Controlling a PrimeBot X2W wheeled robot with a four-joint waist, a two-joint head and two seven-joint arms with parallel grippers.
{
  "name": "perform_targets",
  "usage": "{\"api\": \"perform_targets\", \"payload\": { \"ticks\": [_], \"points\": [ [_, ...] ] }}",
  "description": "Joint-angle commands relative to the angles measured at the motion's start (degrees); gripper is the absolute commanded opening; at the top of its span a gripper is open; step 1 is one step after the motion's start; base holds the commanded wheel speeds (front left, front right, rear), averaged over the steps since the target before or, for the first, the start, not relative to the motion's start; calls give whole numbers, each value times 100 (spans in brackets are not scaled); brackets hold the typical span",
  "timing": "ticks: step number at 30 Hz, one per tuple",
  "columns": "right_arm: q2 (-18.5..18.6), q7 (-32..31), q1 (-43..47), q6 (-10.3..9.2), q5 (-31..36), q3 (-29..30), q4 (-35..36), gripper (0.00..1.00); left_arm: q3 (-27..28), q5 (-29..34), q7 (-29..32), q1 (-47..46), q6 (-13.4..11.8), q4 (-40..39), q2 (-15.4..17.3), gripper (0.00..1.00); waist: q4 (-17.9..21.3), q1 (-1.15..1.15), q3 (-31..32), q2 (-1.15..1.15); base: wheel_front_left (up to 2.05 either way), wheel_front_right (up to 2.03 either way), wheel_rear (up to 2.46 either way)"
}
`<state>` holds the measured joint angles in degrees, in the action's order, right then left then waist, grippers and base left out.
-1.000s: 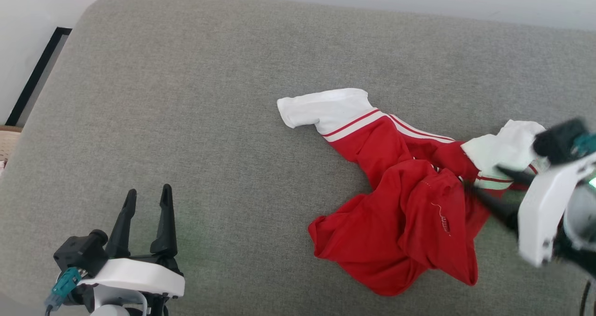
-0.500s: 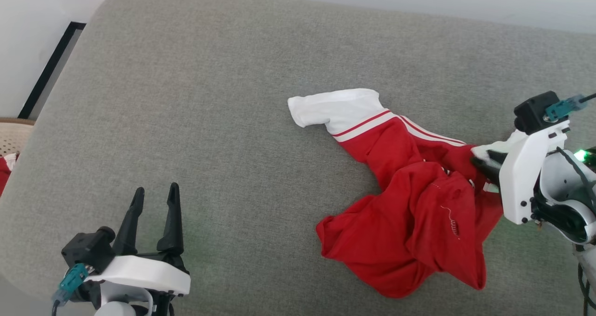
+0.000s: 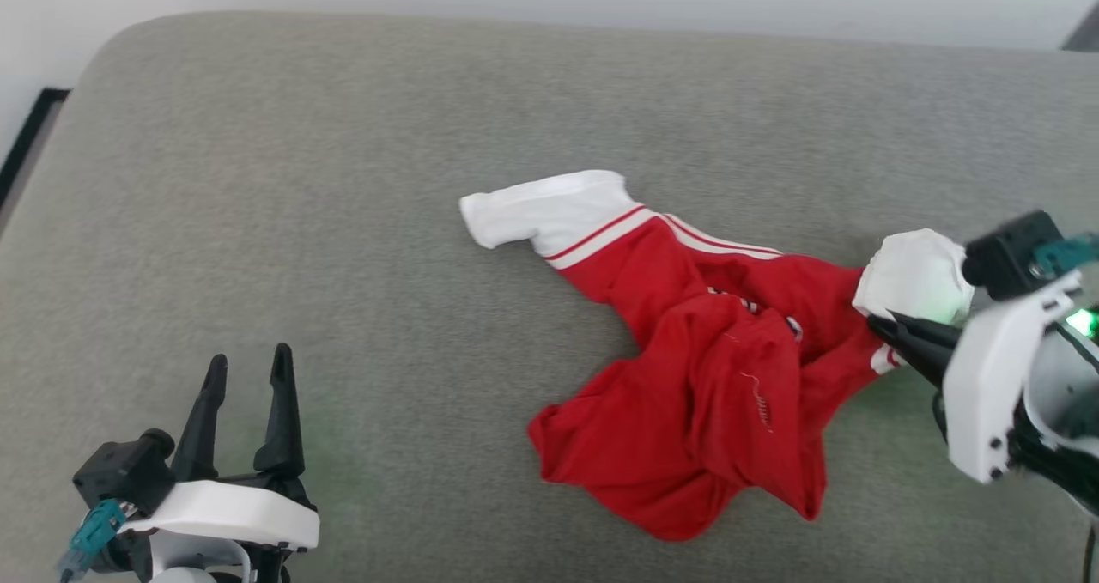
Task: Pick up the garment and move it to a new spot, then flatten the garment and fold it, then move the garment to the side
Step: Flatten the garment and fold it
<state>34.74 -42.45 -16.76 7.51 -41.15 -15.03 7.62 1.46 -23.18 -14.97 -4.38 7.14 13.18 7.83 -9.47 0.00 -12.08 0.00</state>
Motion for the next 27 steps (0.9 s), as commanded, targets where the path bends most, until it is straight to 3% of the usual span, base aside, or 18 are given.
{"api": "perform_targets", "payload": {
  "ticks": [1,8,13,14,16,27],
  "points": [
    [-45,3,132,-4,27,94,90,0,16,55,-30,15,24,-3,37,100,108,0,15,0,0,0,0],
    [-560,-38,1309,-4,215,1027,566,0,55,81,-31,-75,20,25,70,100,333,0,2,0,0,0,0],
    [-1049,46,1931,-4,350,1514,385,0,48,75,-31,-107,25,47,81,100,417,0,-23,0,0,0,0],
    [-1127,76,1992,-4,391,1572,328,14,53,69,-31,-113,26,51,85,100,429,0,-26,0,0,0,0],
    [-1269,128,2034,-3,460,1622,202,100,59,62,-31,-128,27,55,94,100,459,0,-31,0,0,0,0],
    [-1415,249,1686,-3,541,1697,504,100,-424,-135,550,-526,31,-33,456,100,639,0,10,0,0,0,0]
  ]
}}
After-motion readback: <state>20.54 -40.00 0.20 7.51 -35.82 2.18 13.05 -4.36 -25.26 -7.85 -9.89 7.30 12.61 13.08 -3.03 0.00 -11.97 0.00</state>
